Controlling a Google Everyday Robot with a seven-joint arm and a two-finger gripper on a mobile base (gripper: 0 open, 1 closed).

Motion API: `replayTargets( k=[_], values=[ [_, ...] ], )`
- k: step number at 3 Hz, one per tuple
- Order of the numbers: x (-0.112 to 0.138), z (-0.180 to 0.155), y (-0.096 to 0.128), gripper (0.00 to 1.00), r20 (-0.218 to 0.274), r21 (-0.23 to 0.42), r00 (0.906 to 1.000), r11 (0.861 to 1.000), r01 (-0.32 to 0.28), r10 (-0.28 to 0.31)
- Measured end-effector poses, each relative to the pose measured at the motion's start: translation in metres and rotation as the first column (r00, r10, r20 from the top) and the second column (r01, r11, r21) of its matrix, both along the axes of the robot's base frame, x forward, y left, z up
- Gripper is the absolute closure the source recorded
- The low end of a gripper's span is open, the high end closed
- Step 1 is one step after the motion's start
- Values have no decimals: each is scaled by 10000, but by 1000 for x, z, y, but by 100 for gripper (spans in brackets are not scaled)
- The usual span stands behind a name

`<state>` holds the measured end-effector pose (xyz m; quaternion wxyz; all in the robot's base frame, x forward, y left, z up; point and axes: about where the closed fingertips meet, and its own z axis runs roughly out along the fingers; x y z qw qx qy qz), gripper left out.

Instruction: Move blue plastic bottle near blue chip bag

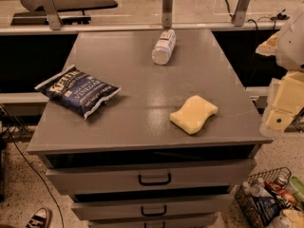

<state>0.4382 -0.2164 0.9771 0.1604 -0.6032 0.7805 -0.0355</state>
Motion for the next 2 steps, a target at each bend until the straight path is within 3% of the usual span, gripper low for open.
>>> replayTargets(
  k=[1, 2],
  values=[
    [0, 0, 0, 0, 2, 0, 10000, 10000, 0, 0],
    [30, -14, 2, 0, 195, 482, 9993, 9983, 324, -334]
  ],
)
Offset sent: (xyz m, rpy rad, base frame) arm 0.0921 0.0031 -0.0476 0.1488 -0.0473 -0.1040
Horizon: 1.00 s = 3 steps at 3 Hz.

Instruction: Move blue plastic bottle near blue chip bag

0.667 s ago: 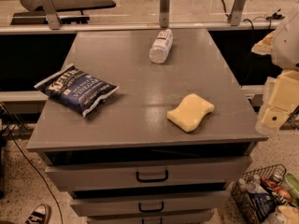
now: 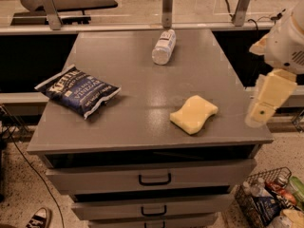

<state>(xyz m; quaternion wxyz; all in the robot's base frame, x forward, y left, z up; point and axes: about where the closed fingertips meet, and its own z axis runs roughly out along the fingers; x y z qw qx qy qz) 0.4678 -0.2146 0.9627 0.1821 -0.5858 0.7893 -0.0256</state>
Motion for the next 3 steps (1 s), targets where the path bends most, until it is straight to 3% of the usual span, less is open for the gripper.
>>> replayTargets(
  k=[1, 2, 3],
  values=[
    [73, -21, 2, 0, 489, 909, 9969, 9943, 563, -610],
    [151, -36, 2, 0, 757, 2083, 9876, 9708, 1193, -1376],
    [214, -44, 7, 0, 668, 3472, 9749, 9210, 1767, -2123]
  ],
)
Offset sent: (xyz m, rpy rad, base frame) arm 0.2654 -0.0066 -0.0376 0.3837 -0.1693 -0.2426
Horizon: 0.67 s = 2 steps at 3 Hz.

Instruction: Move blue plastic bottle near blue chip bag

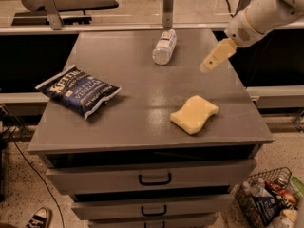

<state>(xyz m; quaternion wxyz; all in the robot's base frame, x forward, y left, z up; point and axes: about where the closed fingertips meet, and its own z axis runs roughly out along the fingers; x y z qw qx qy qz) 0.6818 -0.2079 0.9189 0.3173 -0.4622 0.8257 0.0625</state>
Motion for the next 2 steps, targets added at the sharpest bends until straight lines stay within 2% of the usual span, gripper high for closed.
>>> replayTargets(
  k=[1, 2],
  values=[
    [17, 20, -4, 0, 499, 297, 9987, 9995, 111, -126],
    [17, 20, -4, 0, 502, 292, 9987, 9995, 111, -126]
  ],
)
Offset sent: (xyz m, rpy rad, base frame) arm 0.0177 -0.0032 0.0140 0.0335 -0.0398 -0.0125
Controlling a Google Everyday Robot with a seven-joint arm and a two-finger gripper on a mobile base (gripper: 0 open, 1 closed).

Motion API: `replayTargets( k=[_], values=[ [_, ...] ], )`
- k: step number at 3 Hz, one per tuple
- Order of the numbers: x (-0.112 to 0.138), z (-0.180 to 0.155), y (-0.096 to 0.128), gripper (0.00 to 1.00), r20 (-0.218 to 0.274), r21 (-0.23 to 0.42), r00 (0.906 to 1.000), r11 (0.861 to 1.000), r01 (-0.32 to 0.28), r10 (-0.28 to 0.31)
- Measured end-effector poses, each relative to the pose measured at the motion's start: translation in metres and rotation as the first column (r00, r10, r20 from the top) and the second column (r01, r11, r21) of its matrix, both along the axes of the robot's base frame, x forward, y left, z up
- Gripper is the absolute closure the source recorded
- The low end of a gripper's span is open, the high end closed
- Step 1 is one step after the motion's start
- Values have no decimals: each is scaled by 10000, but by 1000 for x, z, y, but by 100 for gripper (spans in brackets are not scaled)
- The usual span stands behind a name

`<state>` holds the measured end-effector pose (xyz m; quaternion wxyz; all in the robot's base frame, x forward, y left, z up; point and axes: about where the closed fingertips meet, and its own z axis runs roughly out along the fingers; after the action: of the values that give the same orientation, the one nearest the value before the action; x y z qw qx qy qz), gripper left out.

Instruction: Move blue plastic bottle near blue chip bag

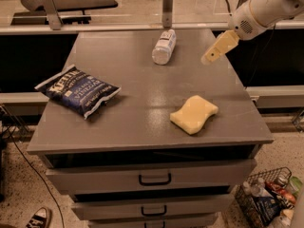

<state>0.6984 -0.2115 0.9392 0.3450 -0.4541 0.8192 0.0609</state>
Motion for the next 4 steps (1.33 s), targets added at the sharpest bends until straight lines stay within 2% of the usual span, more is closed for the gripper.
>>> replayTargets(
  k=[1, 2, 3, 4],
  values=[
    [10, -8, 8, 0, -84, 764, 9988, 9959, 491, -486],
    [38, -19, 50, 0, -198, 2020, 9948, 9741, 1016, -997],
    [77, -16, 92, 0, -181, 3243, 9813, 9273, 1870, -1916],
    [108, -17, 122, 0, -368, 3568, 9571, 8908, 2813, -2875]
  ],
)
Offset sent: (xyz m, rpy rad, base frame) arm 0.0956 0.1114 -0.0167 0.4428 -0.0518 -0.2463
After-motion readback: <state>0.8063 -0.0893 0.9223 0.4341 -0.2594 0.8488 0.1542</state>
